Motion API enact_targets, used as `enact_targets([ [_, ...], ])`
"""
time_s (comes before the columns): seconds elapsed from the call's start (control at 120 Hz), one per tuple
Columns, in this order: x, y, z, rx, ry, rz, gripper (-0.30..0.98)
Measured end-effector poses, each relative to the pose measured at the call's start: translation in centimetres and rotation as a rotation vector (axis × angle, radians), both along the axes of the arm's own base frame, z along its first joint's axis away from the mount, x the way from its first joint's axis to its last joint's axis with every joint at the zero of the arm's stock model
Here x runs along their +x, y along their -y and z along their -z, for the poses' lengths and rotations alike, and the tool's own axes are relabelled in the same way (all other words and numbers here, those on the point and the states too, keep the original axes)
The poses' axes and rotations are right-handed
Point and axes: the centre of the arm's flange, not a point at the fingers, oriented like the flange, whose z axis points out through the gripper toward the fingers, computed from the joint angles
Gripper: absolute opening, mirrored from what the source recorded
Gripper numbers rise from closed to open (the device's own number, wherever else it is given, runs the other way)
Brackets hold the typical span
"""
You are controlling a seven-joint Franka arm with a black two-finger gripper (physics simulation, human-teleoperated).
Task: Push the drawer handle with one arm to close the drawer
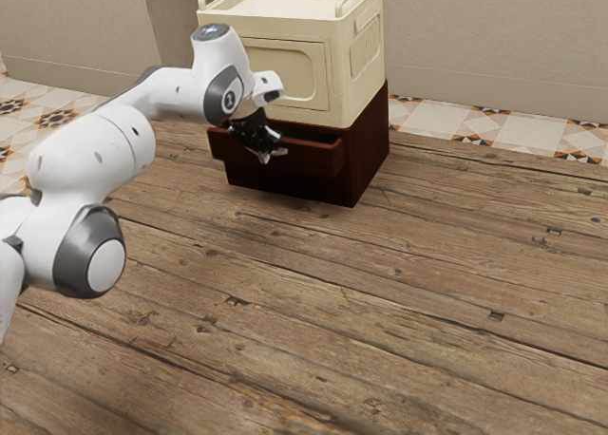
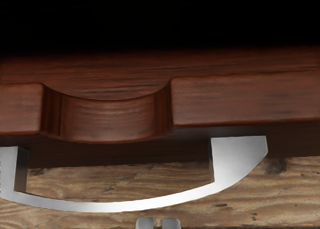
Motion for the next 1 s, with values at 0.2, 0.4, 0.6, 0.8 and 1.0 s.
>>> enact_targets([
  [0.2, 0.6, 0.3, 0.2, 0.006, 0.017, 0.006, -0.10],
  [0.4, 1.1, 0.3, 1.2, 0.013, 0.026, 0.008, -0.10],
  [0.6, 1.3, 0.4, 0.9, 0.019, 0.045, 0.007, -0.10],
  [0.8, 1.5, 0.5, 0.3, 0.023, 0.071, 0.005, -0.10],
  [1.0, 1.7, 0.5, 0.2, 0.029, 0.086, 0.001, -0.09],
])
